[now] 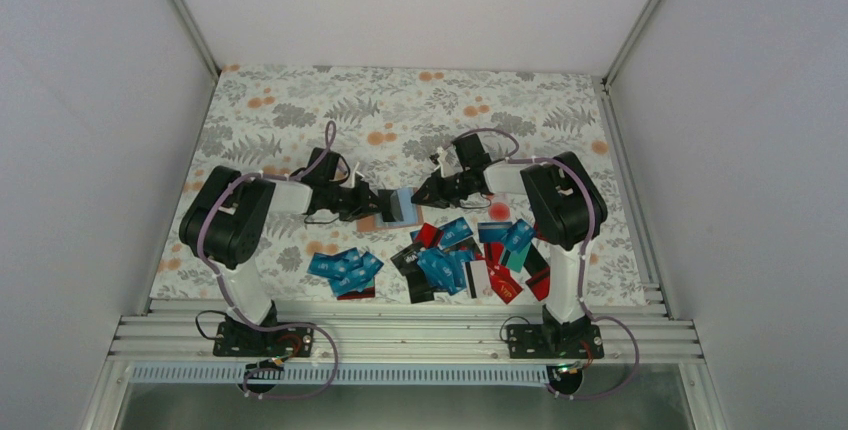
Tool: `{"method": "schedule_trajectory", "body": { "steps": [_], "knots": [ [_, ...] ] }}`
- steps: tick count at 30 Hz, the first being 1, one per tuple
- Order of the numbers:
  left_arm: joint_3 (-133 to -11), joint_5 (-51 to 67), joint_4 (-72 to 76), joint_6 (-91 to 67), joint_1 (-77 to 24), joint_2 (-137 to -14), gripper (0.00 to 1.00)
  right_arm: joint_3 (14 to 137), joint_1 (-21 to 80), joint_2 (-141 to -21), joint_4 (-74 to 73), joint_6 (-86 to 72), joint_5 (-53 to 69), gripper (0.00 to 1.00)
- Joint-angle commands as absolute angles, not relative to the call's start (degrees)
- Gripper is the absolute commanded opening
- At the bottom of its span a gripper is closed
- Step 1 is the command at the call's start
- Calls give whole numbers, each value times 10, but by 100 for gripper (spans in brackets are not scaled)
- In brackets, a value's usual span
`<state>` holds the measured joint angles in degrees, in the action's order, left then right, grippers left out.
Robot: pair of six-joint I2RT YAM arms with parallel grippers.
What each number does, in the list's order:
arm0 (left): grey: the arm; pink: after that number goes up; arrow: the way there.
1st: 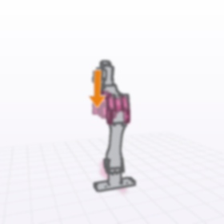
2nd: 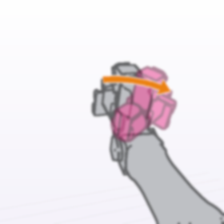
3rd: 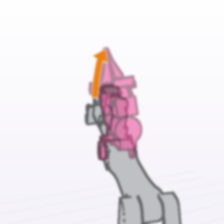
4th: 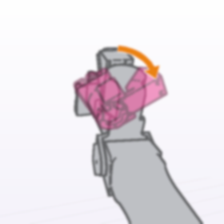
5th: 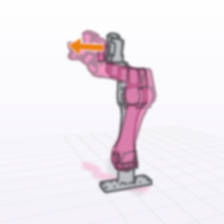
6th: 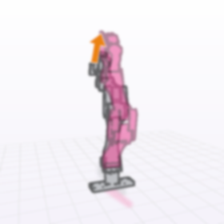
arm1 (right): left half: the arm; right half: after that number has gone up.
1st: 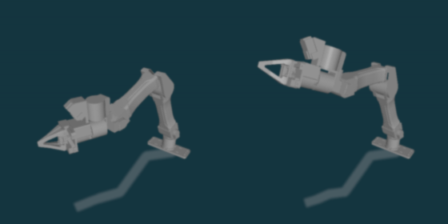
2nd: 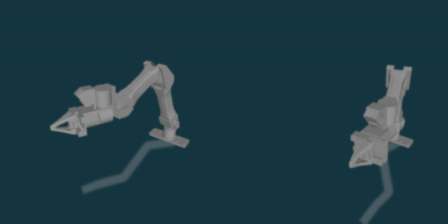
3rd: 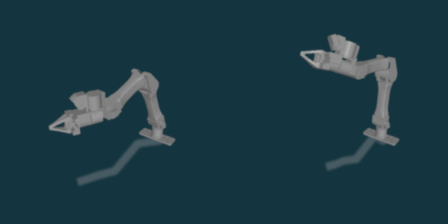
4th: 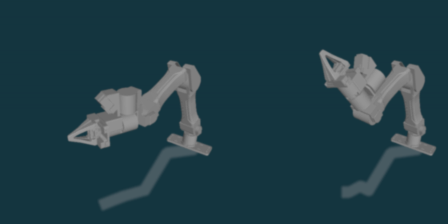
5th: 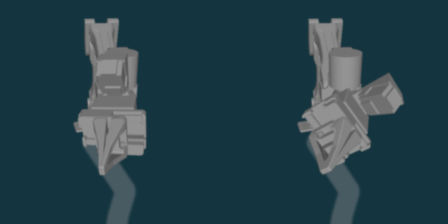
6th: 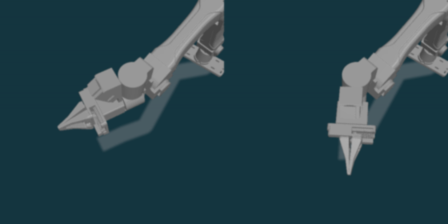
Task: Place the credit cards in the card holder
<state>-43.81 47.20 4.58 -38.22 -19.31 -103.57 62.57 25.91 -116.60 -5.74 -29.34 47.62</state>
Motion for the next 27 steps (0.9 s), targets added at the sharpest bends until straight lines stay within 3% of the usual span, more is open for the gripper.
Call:
{"method": "schedule_trajectory", "body": {
  "steps": [1, 27],
  "knots": [
    [-448, 465, 8, -361, -199, -1038, 2, 616, 264, -1160, -76, -293, 458, 14],
    [-488, 466, 15, -371, -226, -1104, 2, 617, 264, -1161, -74, -295, 461, 14]
  ]
}}
